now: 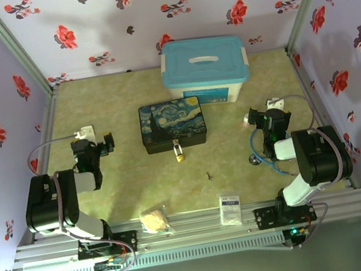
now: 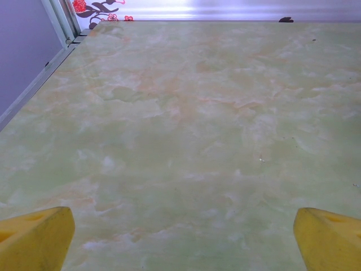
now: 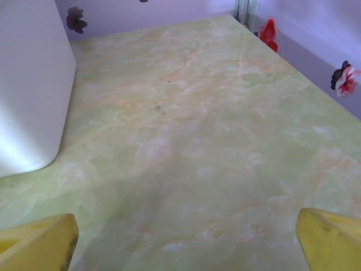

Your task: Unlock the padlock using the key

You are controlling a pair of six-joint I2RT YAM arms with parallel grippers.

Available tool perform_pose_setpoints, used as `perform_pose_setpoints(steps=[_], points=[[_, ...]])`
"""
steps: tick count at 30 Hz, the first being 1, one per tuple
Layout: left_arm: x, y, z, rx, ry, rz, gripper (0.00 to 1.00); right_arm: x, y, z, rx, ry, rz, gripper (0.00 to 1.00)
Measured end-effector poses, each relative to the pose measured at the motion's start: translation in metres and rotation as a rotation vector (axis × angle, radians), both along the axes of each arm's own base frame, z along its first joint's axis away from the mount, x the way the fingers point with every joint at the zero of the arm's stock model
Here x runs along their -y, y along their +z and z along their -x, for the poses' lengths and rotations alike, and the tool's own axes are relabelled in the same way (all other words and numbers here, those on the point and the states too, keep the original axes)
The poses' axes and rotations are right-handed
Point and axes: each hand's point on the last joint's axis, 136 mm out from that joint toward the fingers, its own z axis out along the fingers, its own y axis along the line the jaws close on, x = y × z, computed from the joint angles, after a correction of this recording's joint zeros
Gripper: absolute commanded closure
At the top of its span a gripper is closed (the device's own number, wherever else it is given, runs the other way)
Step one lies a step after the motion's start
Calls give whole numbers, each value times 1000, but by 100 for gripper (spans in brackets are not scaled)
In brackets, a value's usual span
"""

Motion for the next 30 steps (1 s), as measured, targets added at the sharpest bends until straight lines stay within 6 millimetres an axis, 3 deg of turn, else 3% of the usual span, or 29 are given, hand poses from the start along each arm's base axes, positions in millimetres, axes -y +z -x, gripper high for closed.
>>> perform_pose_setpoints(steps=[6, 10, 14, 19, 21, 26, 30], points=[[-2, 10, 9, 28, 9, -2, 0, 0, 7, 3, -18, 0, 1, 1], [-3, 39, 14, 87, 20, -5, 0, -1, 39, -2, 20, 2, 0, 1], [-6, 70, 22, 114, 57, 61, 0, -7, 78, 6, 87, 25, -43, 1], [0, 118, 32, 216, 61, 229, 0, -29, 106, 12, 100, 95, -234, 1], [3, 120, 41, 239, 61, 302, 0, -43, 108, 11, 67, 151, -304, 1], [23, 104, 61, 149, 12, 491, 0, -82, 97, 24, -76, 264, -444, 4], [68, 89, 69, -31, -101, 591, 0, -129, 88, 46, -198, 381, -461, 6]])
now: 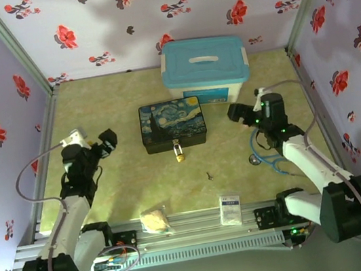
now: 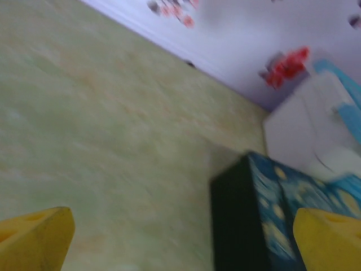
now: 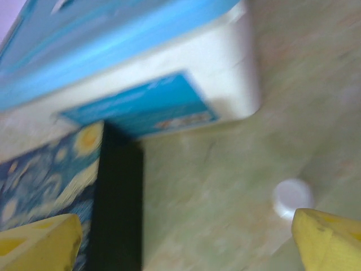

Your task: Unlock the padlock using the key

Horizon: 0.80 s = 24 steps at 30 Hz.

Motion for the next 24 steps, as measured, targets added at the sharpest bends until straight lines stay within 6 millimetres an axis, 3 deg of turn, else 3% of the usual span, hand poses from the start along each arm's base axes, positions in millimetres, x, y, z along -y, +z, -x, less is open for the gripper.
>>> perform_pose_setpoints(steps=[7, 10, 13, 19, 24], points=[[98, -12, 36, -137, -300, 50, 0, -84, -17, 41, -156, 273, 75, 22], [127, -19, 55, -181, -379, 61, 0, -108, -31, 64, -209, 355, 129, 30], [143, -25, 70, -217, -427, 61, 0, -127, -45, 91, -249, 427, 168, 38], [161, -33, 90, -271, -476, 71, 0, -132, -82, 131, -337, 484, 238, 50], [184, -40, 108, -315, -542, 76, 0, -128, -107, 151, -398, 505, 302, 60]])
